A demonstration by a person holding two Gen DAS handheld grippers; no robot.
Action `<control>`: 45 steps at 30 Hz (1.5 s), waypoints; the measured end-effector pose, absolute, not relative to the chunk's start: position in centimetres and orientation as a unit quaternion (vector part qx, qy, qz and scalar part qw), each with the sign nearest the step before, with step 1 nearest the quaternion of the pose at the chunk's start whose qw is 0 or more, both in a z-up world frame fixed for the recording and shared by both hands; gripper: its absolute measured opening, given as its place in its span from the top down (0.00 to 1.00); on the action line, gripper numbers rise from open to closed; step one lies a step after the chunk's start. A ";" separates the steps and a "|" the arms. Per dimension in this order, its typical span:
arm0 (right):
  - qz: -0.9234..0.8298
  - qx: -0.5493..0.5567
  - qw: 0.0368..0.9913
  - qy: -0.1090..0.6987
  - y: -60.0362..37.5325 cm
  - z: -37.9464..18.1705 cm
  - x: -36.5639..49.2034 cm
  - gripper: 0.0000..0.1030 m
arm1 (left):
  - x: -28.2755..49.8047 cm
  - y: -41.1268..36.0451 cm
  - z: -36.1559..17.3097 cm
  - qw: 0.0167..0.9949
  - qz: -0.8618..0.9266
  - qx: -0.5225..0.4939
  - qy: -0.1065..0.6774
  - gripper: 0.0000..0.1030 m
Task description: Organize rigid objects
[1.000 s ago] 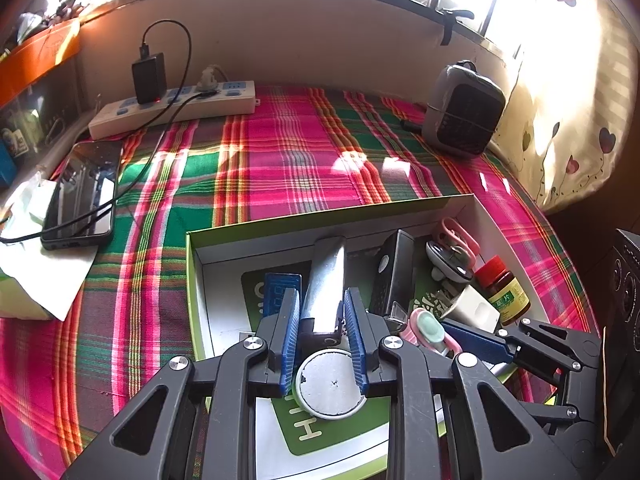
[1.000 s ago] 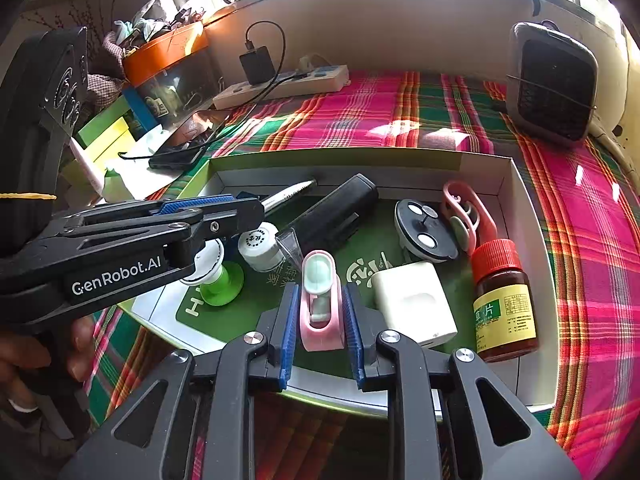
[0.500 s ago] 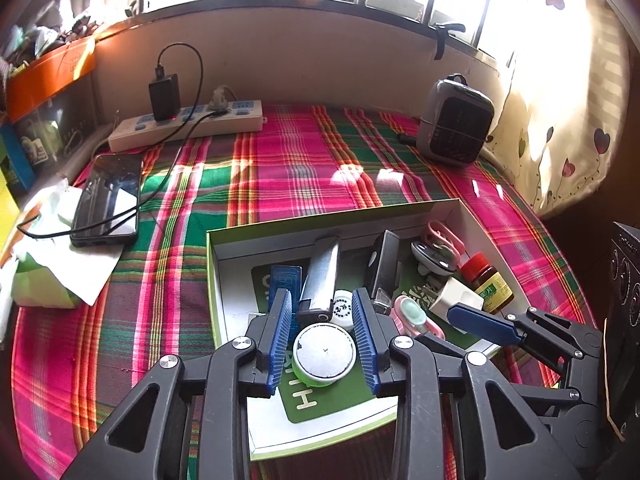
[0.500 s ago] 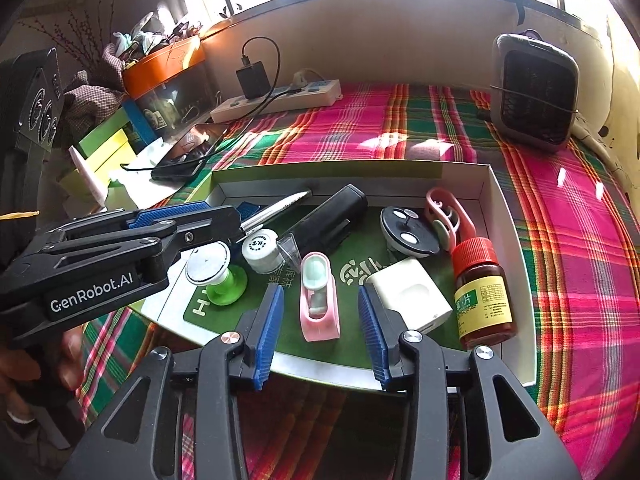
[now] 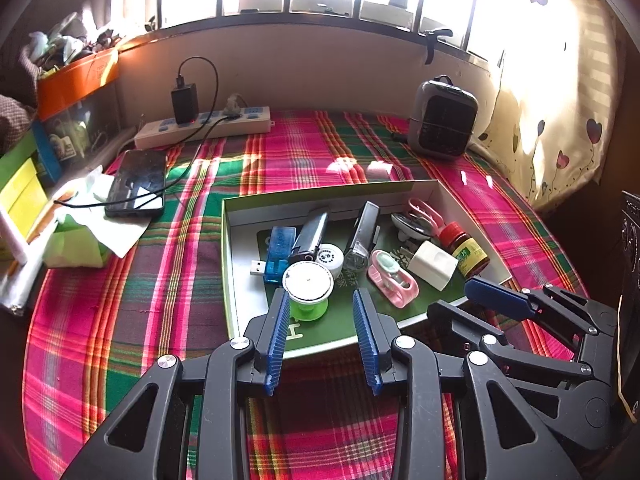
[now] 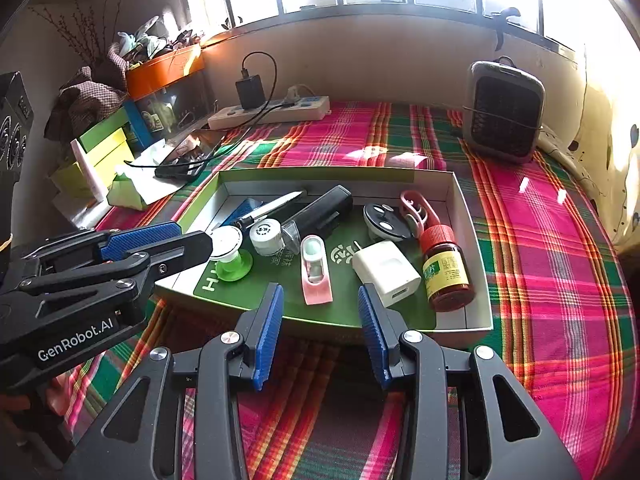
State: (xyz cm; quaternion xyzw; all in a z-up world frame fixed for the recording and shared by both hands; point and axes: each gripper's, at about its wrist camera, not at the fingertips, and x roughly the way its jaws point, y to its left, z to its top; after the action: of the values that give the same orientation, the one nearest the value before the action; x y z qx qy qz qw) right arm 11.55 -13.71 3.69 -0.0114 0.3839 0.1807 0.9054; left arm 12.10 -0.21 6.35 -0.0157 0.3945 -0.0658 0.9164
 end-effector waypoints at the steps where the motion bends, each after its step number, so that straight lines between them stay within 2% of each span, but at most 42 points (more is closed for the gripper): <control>1: 0.178 -0.013 0.906 0.384 -13.8 3.8 11.2 0.61 | 11.7 -0.2 6.3 0.916 -0.065 -0.017 0.395 0.69; 23: 0.122 -0.025 0.899 0.420 -15.8 1.2 7.1 0.60 | 6.9 -0.7 1.4 0.895 -0.035 -0.019 0.444 0.68; 45: 0.106 -0.032 0.897 0.427 -16.5 0.2 6.1 0.58 | 5.6 -2.6 0.9 0.905 -0.003 0.016 0.426 0.59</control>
State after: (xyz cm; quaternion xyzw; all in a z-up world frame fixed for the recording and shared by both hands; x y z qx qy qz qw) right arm 6.06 -16.49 0.18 -0.0322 0.4268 0.1061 0.8975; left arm 5.59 -2.60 0.93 0.0160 0.4258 -0.0031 0.9047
